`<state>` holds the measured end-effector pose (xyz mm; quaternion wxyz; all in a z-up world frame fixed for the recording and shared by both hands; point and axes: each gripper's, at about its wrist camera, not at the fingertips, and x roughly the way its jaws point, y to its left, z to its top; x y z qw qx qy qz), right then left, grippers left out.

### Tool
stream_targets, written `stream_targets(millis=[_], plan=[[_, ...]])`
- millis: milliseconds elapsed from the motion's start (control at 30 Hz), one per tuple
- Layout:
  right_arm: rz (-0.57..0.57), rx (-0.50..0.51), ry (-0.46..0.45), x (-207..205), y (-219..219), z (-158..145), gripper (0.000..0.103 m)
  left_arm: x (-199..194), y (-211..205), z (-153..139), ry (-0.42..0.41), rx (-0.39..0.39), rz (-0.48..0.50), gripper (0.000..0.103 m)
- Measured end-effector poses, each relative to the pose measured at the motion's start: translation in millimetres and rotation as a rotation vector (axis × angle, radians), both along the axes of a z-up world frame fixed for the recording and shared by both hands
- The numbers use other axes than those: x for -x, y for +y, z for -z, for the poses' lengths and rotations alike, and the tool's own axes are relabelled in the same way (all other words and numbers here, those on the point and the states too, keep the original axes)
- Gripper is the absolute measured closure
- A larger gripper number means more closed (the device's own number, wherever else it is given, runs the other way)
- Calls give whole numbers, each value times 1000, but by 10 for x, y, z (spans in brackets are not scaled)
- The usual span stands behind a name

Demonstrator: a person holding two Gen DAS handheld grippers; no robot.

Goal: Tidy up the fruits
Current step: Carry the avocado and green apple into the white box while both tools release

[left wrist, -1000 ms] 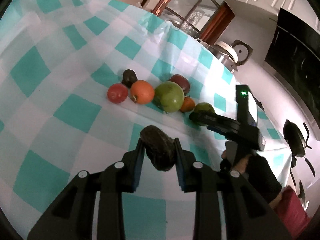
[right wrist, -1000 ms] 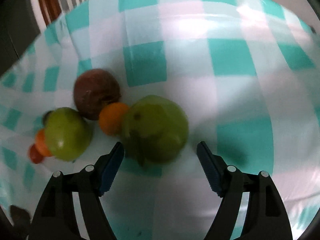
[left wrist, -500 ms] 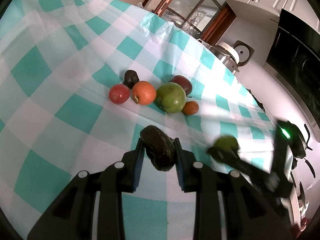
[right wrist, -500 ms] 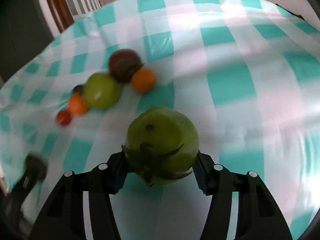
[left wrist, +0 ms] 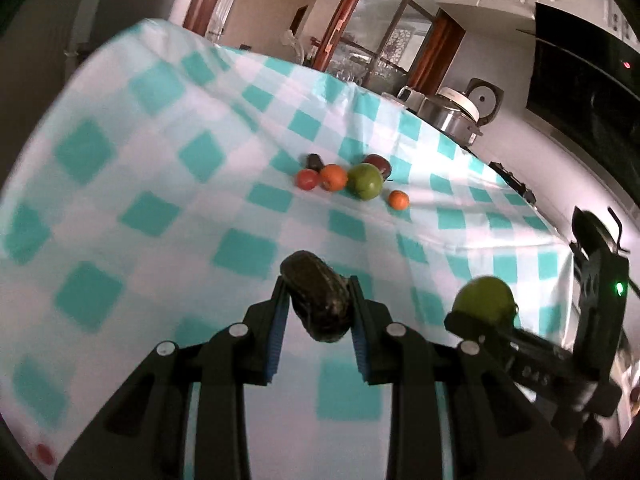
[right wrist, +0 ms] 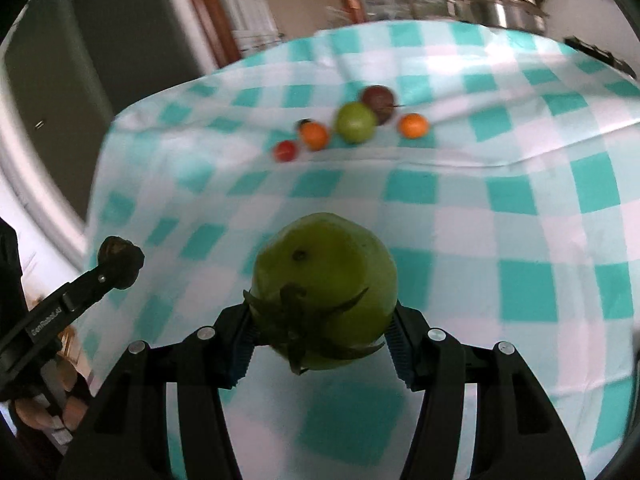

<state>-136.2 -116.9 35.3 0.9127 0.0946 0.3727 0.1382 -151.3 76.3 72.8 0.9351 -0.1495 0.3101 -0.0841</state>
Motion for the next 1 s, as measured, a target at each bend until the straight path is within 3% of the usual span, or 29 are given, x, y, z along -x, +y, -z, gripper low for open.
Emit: stream_targets(millis=[233,533,800,1000], plan=[[-198,54,-42,285,842,-136,47,722,551,-152,-67,-104,-34,74],[-494,151,-63,744,1975,-70,47,1461,1308,91,-39,-149,-137,73],[-740,257,-50,1125,2775,191,47,1854,2106,639,83,-114,-290,73],[-878,374,24,1317,3235,648,47,1881,2401,1133,229,-99,-326,73]])
